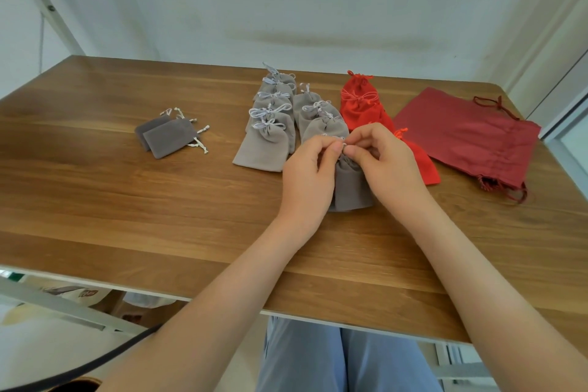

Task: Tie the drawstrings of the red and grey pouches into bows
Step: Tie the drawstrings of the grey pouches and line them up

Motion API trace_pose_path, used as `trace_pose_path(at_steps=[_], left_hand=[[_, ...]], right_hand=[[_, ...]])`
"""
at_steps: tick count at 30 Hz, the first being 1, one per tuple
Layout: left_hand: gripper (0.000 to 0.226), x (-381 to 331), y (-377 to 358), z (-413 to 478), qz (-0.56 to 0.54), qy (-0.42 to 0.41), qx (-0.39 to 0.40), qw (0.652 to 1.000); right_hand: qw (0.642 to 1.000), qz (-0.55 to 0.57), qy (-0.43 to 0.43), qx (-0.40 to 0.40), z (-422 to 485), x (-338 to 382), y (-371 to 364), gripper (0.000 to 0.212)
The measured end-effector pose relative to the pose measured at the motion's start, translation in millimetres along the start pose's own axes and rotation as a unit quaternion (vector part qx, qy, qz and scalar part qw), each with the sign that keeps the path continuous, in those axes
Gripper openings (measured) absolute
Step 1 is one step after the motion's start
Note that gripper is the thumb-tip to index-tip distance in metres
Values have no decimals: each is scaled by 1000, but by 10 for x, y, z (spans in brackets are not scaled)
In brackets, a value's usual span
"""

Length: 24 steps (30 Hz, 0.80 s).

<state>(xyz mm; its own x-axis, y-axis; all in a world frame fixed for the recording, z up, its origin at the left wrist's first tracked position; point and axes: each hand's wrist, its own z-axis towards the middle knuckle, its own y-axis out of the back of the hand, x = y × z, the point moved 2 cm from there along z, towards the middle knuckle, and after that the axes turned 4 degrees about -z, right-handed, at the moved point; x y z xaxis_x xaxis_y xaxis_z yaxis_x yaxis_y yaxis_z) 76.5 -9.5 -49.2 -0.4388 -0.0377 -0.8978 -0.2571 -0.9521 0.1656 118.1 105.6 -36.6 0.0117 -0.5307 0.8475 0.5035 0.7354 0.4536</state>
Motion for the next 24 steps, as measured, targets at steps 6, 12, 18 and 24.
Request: trace_pose_path(at_steps=[6,12,18,24], left_hand=[[14,14,-17,-27,83,-142,-32,986],[10,7,-6,-20,56,-85,-24,994],[11,9,19,-5,-26,35,-2,999],[14,-8,37,24,-109,130,31,985]], right_hand=[[998,48,-20,44,-12,38,45,14],[1000,17,7,5,-8,43,63,12],[997,-41,68,-15,-17,43,60,7],[992,-87,84,-25,-23,32,49,5]])
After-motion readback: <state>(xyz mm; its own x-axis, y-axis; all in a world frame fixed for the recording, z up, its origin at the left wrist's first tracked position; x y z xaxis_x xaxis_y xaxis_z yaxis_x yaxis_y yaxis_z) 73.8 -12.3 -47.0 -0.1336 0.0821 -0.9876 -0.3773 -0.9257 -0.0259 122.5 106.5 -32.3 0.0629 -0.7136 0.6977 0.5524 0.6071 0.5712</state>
